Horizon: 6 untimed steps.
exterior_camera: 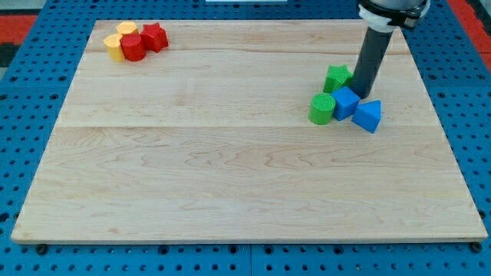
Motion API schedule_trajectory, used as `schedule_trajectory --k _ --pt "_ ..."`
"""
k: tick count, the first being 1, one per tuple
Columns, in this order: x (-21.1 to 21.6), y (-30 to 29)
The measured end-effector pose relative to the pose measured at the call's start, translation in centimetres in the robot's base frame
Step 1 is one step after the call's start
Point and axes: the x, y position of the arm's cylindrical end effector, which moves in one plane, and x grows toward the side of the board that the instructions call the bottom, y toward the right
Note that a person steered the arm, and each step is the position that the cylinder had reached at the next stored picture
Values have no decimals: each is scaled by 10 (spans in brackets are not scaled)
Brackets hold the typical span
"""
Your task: Move green star to the bottom left of green circle
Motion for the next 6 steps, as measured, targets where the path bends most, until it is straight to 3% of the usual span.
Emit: schedule_trajectory --k 1,2,3,4,6 --pt "-38 37" --pt "-41 -16" --pt "-29 -88" --pt "9 -133" --pt "38 -146"
